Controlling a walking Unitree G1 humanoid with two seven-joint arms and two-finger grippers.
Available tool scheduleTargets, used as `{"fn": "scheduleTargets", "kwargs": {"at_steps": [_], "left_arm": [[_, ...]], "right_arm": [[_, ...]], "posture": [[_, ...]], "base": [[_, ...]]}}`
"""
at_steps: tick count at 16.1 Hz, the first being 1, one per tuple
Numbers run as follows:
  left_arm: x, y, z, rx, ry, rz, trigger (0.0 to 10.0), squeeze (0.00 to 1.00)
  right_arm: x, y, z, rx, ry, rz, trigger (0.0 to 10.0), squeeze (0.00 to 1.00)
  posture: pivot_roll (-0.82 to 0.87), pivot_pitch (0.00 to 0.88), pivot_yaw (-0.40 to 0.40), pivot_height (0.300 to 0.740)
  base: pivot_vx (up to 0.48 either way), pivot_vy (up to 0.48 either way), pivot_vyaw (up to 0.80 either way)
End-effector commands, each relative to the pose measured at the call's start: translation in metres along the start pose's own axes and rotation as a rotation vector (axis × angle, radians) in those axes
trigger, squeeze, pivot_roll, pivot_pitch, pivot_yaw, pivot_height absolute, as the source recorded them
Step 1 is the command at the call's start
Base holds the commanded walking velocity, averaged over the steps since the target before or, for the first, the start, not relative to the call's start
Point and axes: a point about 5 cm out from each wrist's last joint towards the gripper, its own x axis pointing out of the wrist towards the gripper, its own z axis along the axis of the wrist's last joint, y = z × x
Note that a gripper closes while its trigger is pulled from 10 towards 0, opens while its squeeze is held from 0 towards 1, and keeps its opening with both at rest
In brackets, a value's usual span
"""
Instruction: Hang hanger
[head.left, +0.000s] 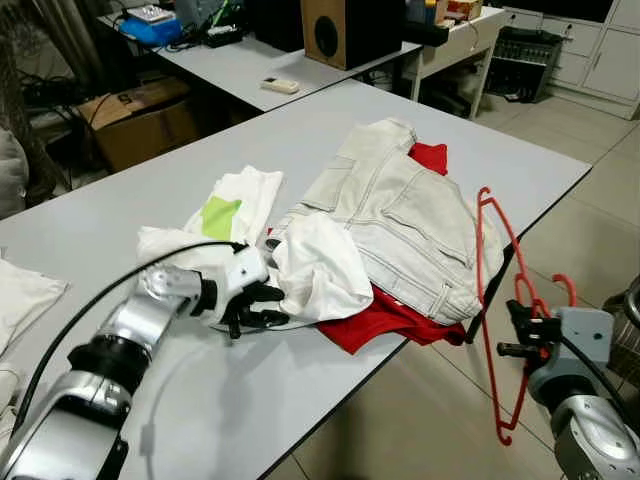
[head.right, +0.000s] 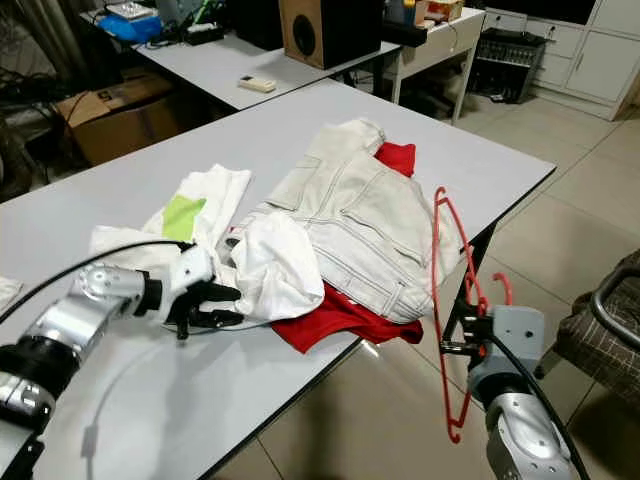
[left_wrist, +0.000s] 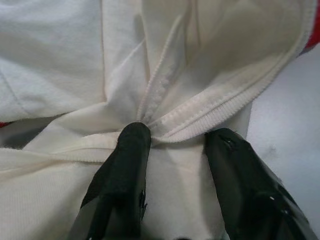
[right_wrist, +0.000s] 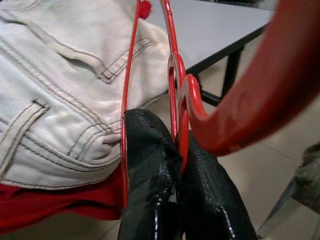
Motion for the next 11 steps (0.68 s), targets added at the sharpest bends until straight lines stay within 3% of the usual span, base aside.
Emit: {"fn": "scheduleTargets", "kwargs": {"at_steps": [1,2,8,11], "left_arm": [[0.002,-0.005,-0.013,-0.005,0.064,0.014,2.3,0.00],[0.003,-0.006,-0.014,0.004,0.067,0.040,0.0,0.00],[0.007,-0.010,-0.009,0.019,-0.003,0.164,0.0,0.00],[0.002,0.004,-0.002,0.024,-0.040,0.353,0.0,0.00]], "right_arm": [[-0.001,-0.009,-0.003,-0.003,0.005,-0.059,10.0,0.00],[0.000,-0.012,-0.001,-0.004,-0.002,-0.068,10.0,0.00],[0.008,-0.010,0.010,-0.011,-0.060,-0.065,10.0,0.00],[0.008,-0.010,0.017,-0.007,-0.093,-0.074,10.0,0.00]], "posture": [[-0.27,0.000,0.107,0.719],[-0.26,0.000,0.101,0.719],[-0.26,0.000,0.093,0.719],[-0.26,0.000,0.092,0.719]], "base": [[0.000,0.000,0.00],[0.000,0.000,0.00],[0.000,0.000,0.00],[0.000,0.000,0.00]]}}
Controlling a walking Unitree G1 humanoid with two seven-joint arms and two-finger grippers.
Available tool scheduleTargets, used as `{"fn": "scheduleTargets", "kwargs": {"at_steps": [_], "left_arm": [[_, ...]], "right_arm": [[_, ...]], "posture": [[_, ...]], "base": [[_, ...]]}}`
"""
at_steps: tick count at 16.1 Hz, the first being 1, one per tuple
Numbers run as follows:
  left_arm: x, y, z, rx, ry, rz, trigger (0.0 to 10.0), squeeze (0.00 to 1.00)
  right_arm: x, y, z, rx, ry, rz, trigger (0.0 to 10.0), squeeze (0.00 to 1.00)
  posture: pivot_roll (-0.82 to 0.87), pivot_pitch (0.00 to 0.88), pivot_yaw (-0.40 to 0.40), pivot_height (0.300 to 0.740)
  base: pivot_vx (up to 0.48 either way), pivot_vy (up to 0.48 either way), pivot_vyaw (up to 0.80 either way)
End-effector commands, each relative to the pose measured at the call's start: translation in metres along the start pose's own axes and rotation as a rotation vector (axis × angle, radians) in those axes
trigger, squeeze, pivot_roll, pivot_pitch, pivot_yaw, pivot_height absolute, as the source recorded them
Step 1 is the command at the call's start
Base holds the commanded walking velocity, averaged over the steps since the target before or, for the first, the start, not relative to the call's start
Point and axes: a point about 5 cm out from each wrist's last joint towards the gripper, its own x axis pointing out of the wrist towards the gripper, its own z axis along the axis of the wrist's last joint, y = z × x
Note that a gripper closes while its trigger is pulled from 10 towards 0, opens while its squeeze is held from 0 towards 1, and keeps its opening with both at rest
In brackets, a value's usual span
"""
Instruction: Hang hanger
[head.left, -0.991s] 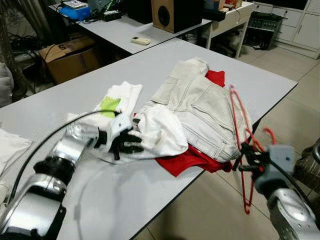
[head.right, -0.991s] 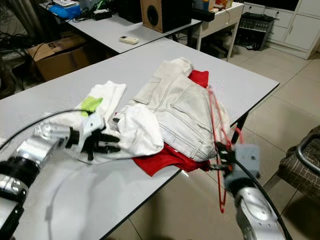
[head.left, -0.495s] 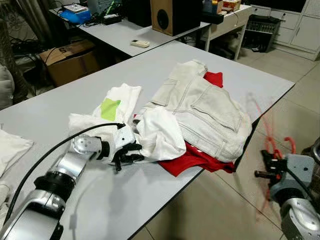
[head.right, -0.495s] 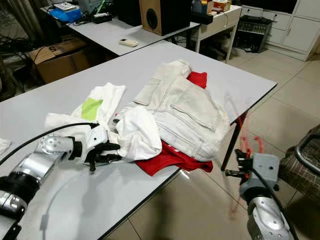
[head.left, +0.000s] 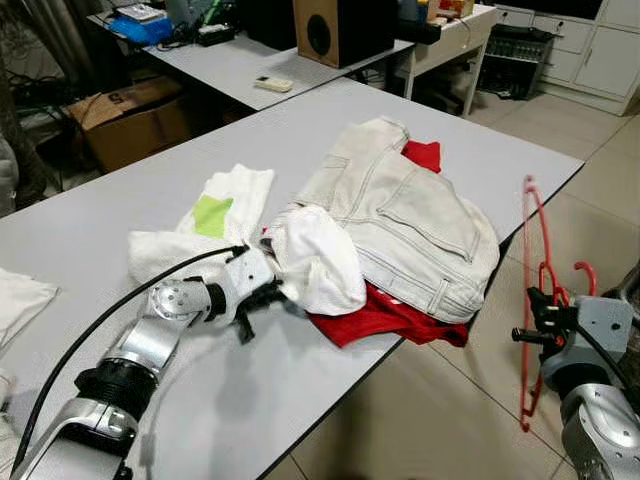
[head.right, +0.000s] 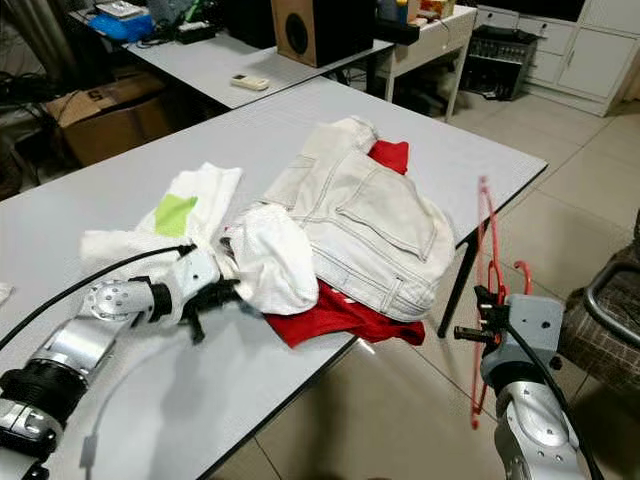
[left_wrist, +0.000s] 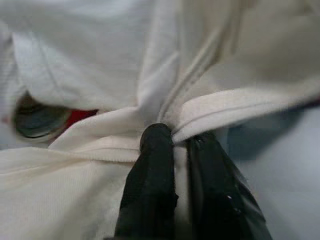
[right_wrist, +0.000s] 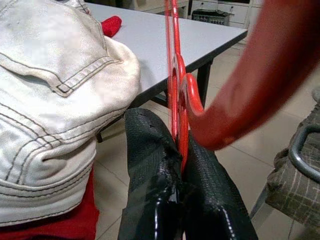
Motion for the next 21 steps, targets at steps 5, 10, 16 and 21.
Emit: {"fn": "scheduleTargets", "kwargs": {"at_steps": [5,10,16,21], "left_arm": [[-0.014,0.070,0.035,0.043,-0.106,0.642,0.0,0.00],[-0.040,0.084,0.080,0.148,-0.458,1.010,0.0,0.00],[-0.010,-0.010,0.011,0.402,-0.262,0.247,10.0,1.00],[-0.045,0.013,0.011,0.275,-0.280,0.074,10.0,1.00]], "right_arm": [[0.005,0.000,0.018,-0.001,-0.086,-0.018,10.0,0.00],[0.009,0.002,0.023,0.004,-0.116,-0.020,10.0,0.00],[0.005,0.012,0.014,0.020,-0.088,0.006,10.0,0.00],[0.007,0.011,0.015,0.013,-0.096,0.005,10.0,0.00]], "posture": [[-0.27,0.000,0.098,0.719],[-0.25,0.000,0.104,0.719],[-0.24,0.000,0.099,0.719],[-0.25,0.000,0.101,0.719]], "base": [[0.000,0.000,0.00],[0.000,0.000,0.00],[0.000,0.000,0.00],[0.000,0.000,0.00]]}}
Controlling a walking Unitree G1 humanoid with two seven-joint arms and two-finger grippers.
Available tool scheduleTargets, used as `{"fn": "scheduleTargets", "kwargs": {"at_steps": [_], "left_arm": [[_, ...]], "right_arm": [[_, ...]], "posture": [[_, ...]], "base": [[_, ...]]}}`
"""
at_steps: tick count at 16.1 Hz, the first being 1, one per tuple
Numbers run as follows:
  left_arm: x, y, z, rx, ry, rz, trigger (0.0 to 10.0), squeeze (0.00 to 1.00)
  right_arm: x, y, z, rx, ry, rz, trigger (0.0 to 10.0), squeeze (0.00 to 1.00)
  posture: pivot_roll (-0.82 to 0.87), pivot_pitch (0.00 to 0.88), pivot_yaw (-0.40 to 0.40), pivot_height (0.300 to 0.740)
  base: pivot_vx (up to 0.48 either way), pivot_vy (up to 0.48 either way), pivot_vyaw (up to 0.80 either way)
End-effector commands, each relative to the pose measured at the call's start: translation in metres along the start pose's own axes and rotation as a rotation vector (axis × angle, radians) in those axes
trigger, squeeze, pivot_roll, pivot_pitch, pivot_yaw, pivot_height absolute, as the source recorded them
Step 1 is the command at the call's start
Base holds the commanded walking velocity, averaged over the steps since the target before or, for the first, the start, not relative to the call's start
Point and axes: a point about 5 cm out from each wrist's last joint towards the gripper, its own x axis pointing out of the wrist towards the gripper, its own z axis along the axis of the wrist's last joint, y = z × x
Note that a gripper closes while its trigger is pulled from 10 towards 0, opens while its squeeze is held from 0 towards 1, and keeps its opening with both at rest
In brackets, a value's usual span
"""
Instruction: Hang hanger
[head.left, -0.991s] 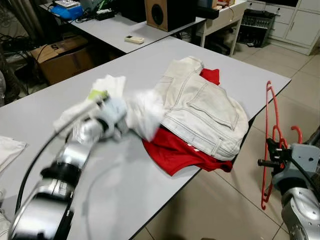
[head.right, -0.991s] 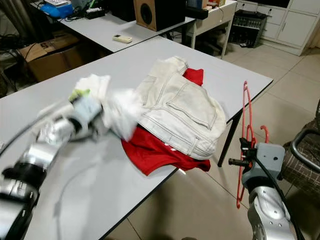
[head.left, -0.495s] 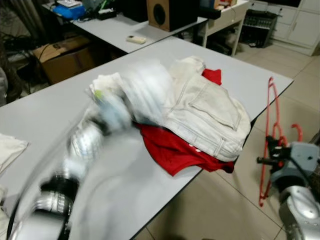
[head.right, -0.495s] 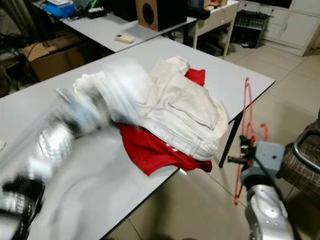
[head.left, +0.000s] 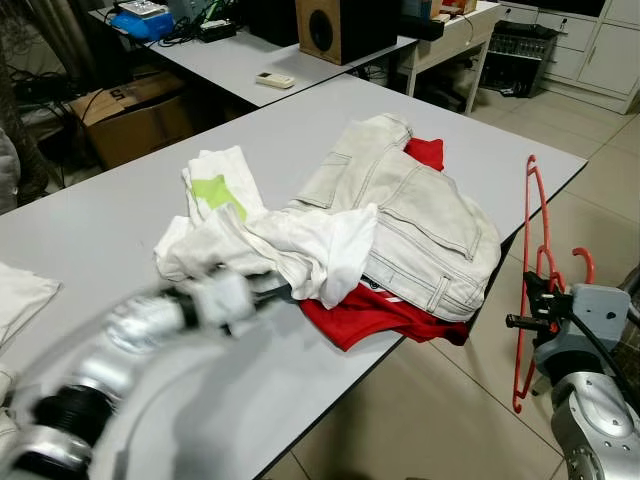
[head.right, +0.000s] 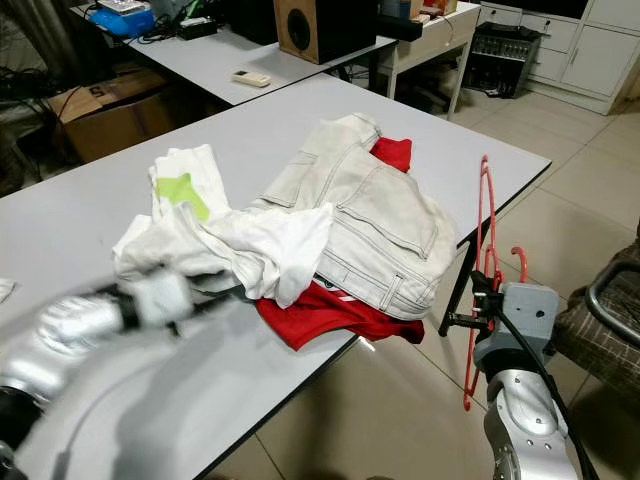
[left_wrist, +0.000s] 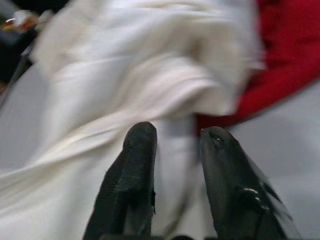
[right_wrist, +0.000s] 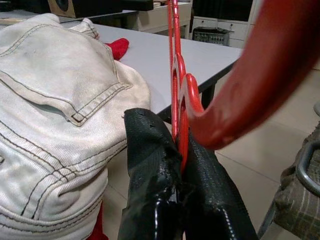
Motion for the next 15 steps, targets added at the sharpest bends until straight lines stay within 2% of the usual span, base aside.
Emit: {"fn": "scheduleTargets", "kwargs": {"at_steps": [1,2,3,4,6,7,8,9,10,12,13,14,15], "left_arm": [[-0.003,0.023,0.012,-0.004,-0.050,0.066,10.0,1.00],[-0.003,0.037,0.017,-0.050,-0.086,0.122,10.0,1.00],[-0.003,0.042,0.020,-0.072,-0.105,0.137,10.0,1.00],[-0.001,0.058,0.021,-0.112,-0.079,0.193,10.0,1.00],[0.005,0.070,0.015,-0.173,0.013,0.271,10.0,1.00],[0.009,0.074,0.009,-0.243,0.069,0.320,10.0,1.00],[0.012,0.075,0.005,-0.310,0.097,0.322,10.0,1.00],[0.017,0.071,0.003,-0.397,0.109,0.275,10.0,0.21],[0.019,0.070,0.003,-0.423,0.107,0.271,10.0,0.00],[0.018,0.073,0.000,-0.440,0.141,0.301,10.0,0.00],[0.014,0.076,-0.002,-0.454,0.154,0.317,5.5,0.00],[0.012,0.077,-0.003,-0.470,0.157,0.320,4.0,0.00],[0.009,0.079,-0.001,-0.513,0.138,0.321,0.0,0.00]], "right_arm": [[0.002,0.001,0.004,0.003,-0.024,0.006,10.0,0.00],[0.003,0.000,0.004,0.003,-0.026,0.003,10.0,0.00],[0.003,0.000,0.004,0.004,-0.027,0.001,10.0,0.00],[0.004,0.000,0.003,0.006,-0.028,-0.001,10.0,0.00],[0.005,0.002,0.004,0.009,-0.031,0.002,10.0,0.00],[0.006,0.004,0.005,0.011,-0.035,0.005,10.0,0.00],[0.006,0.004,0.006,0.013,-0.037,0.005,10.0,0.00],[0.005,0.004,0.006,0.014,-0.040,0.004,10.0,0.00],[0.005,0.003,0.006,0.015,-0.040,0.001,10.0,0.00],[0.004,0.002,0.005,0.016,-0.040,-0.002,10.0,0.00],[0.004,0.002,0.005,0.016,-0.039,-0.002,10.0,0.00],[0.004,0.003,0.005,0.016,-0.038,-0.001,10.0,0.00],[0.005,0.003,0.005,0.016,-0.038,0.001,10.0,0.00]], "posture": [[-0.25,0.000,0.101,0.719],[-0.25,0.000,0.104,0.719],[-0.25,0.000,0.104,0.719],[-0.24,0.000,0.103,0.719],[-0.24,0.000,0.104,0.719],[-0.25,0.000,0.111,0.719],[-0.25,0.000,0.111,0.719],[-0.25,0.000,0.111,0.719],[-0.26,0.000,0.118,0.719],[-0.26,0.000,0.118,0.719],[-0.25,0.000,0.113,0.719],[-0.25,0.000,0.110,0.719],[-0.25,0.000,0.108,0.719]], "base": [[0.000,0.000,0.00],[0.000,0.000,0.00],[0.000,0.000,0.00],[0.000,0.000,0.00],[0.000,0.000,0.00],[0.000,0.000,0.00],[0.000,0.000,0.00],[0.000,0.000,0.00],[0.000,0.000,0.00],[0.000,0.000,0.00],[0.000,0.000,0.00],[0.000,0.000,0.00],[0.000,0.000,0.00]]}}
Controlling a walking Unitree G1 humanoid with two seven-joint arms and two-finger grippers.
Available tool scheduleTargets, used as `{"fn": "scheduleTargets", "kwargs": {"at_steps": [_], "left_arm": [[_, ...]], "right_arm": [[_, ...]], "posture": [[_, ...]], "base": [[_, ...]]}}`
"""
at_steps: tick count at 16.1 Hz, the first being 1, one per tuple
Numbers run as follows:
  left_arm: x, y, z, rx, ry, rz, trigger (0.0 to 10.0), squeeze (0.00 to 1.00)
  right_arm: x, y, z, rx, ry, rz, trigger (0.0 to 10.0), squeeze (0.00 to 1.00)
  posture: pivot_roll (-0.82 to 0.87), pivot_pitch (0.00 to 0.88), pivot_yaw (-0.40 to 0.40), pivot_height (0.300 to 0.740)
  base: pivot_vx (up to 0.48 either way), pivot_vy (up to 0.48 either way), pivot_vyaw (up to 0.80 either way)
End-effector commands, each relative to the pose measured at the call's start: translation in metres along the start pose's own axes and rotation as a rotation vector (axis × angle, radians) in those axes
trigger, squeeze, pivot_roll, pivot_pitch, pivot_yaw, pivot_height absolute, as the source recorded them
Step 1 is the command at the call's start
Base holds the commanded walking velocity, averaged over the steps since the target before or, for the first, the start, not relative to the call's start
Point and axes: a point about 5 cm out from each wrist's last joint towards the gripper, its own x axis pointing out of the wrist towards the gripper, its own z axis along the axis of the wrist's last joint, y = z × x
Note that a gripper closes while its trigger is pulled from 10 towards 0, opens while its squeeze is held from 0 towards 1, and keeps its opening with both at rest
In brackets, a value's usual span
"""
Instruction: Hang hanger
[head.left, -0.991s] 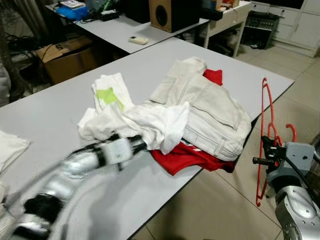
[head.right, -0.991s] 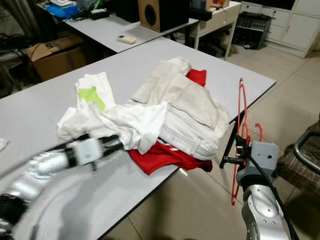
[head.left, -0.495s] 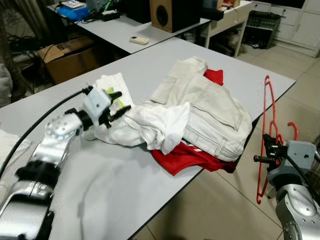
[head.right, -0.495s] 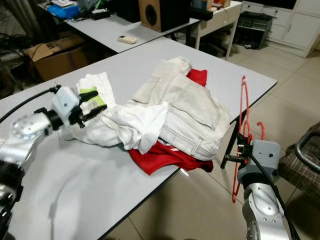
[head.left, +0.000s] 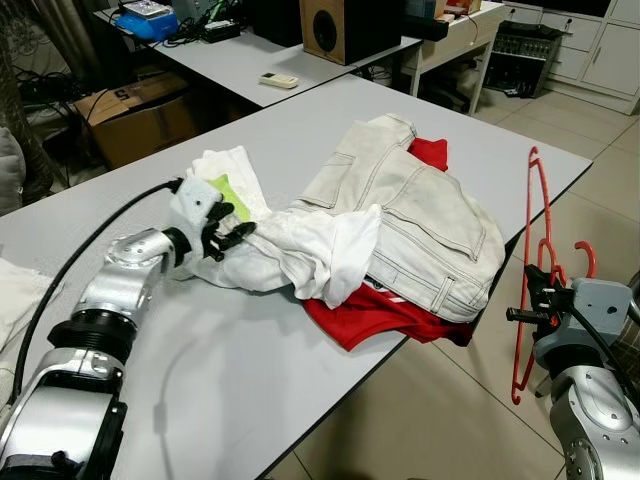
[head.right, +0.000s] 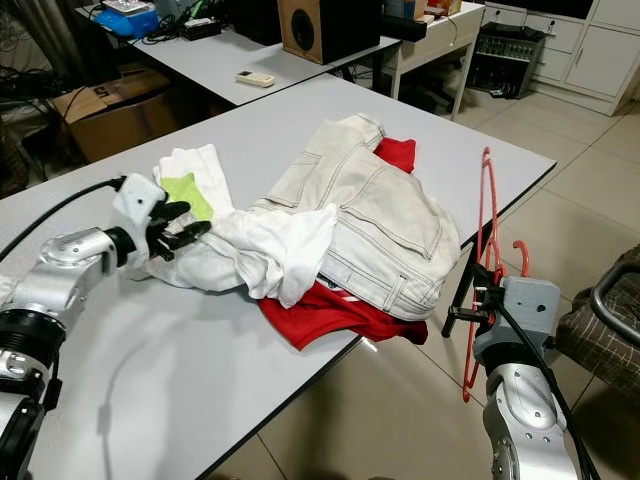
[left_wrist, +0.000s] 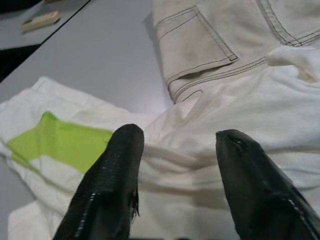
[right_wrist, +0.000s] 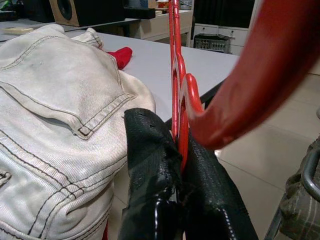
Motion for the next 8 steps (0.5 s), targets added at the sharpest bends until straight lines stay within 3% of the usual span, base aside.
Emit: {"fn": "scheduleTargets", "kwargs": {"at_steps": [1,4,8], "left_arm": [[-0.005,0.008,0.008,-0.022,-0.021,0.016,0.0,0.00],[-0.008,0.016,-0.003,-0.035,0.059,0.098,0.0,0.00],[-0.007,0.017,-0.003,-0.042,0.063,0.131,0.0,0.00]], "right_arm": [[0.001,0.001,0.002,0.008,-0.012,0.002,10.0,0.00],[0.004,0.003,0.003,0.007,-0.013,0.011,10.0,0.00],[0.005,0.002,0.004,0.006,-0.017,0.012,10.0,0.00]], "posture": [[-0.25,0.000,0.105,0.719],[-0.24,0.000,0.099,0.719],[-0.24,0.000,0.096,0.719]], "base": [[0.000,0.000,0.00],[0.000,0.000,0.00],[0.000,0.000,0.00]]}}
